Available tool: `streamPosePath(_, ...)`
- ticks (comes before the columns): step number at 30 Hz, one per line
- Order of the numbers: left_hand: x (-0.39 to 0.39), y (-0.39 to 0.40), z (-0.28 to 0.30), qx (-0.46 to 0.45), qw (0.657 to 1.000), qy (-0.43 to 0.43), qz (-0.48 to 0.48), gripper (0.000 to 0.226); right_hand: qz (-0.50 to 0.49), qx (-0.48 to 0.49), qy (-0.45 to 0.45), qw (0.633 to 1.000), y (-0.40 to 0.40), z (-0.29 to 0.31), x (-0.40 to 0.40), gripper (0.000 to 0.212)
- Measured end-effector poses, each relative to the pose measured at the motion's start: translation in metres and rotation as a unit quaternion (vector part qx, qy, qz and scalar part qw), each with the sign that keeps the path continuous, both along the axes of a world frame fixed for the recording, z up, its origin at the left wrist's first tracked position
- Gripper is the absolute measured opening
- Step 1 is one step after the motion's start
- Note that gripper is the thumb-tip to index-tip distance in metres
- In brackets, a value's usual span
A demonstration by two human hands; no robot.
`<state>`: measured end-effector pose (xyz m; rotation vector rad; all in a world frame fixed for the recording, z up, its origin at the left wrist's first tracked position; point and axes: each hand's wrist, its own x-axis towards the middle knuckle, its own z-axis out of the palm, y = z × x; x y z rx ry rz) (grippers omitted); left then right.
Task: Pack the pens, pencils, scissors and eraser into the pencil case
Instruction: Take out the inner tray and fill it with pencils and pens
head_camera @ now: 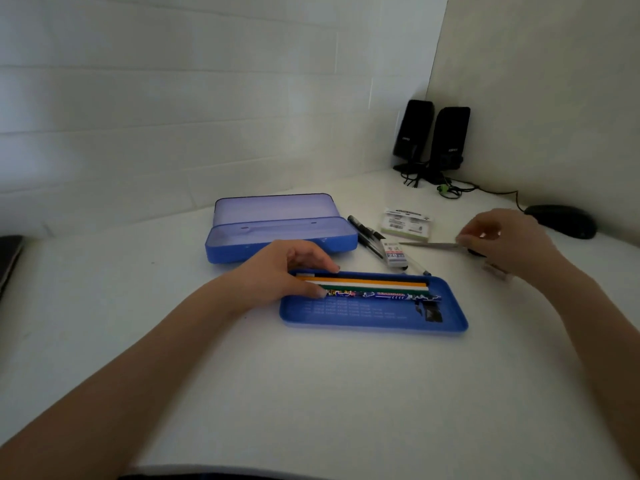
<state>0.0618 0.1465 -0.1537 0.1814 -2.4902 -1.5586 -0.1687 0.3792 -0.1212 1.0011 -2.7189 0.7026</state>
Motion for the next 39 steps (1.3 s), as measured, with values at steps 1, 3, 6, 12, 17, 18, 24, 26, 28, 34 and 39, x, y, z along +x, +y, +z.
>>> streamPosePath(1, 0.000, 0.000, 0.000, 0.002, 1.000, 0.000, 0.002, 0.034, 0.037, -0.009, -0.025, 0.999, -0.005, 0.000, 0.008, 0.008)
streamPosePath(3, 0.000, 0.000, -0.001, 0.006, 1.000, 0.001, 0.003, 0.034, 0.101, 0.016, -0.074, 0.992, -0.018, -0.005, 0.025, 0.015)
streamPosePath(6, -0.001, 0.000, 0.000, 0.011, 1.000, -0.001, 0.003, 0.035, 0.104, 0.077, -0.068, 0.989, -0.035, -0.014, 0.038, 0.029)
streamPosePath(12, -0.001, 0.000, -0.002, 0.013, 1.000, -0.001, 0.007, 0.034, 0.032, 0.044, -0.005, 0.999, -0.039, -0.020, 0.039, 0.025)
streamPosePath(17, 0.000, 0.000, -0.001, 0.009, 1.000, -0.009, 0.004, 0.036, 0.153, -0.118, -0.068, 0.979, -0.026, 0.006, 0.046, 0.019)
streamPosePath(18, 0.000, 0.000, -0.001, 0.011, 1.000, -0.007, 0.003, 0.037, 0.201, -0.102, -0.097, 0.969, -0.023, 0.012, 0.052, 0.020)
streamPosePath(24, 0.003, -0.004, 0.003, 0.046, 0.999, -0.019, -0.011, 0.039, 0.326, 0.060, -0.179, 0.926, -0.022, 0.019, 0.075, 0.026)
streamPosePath(26, 0.004, -0.004, 0.003, 0.046, 0.999, -0.020, -0.015, 0.037, 0.328, 0.074, -0.182, 0.924, -0.023, 0.017, 0.079, 0.020)
streamPosePath(28, 0.003, -0.003, 0.003, 0.053, 0.998, -0.018, -0.007, 0.033, 0.329, 0.072, -0.172, 0.926, -0.026, 0.014, 0.084, 0.017)
streamPosePath(34, 0.004, -0.001, 0.004, 0.030, 0.998, -0.048, -0.023, 0.037, 0.323, 0.048, -0.100, 0.940, -0.042, -0.007, 0.094, 0.006)
streamPosePath(39, 0.006, -0.001, 0.004, 0.018, 0.998, -0.046, -0.025, 0.040, 0.197, -0.003, -0.066, 0.978, -0.035, -0.001, 0.067, 0.010)
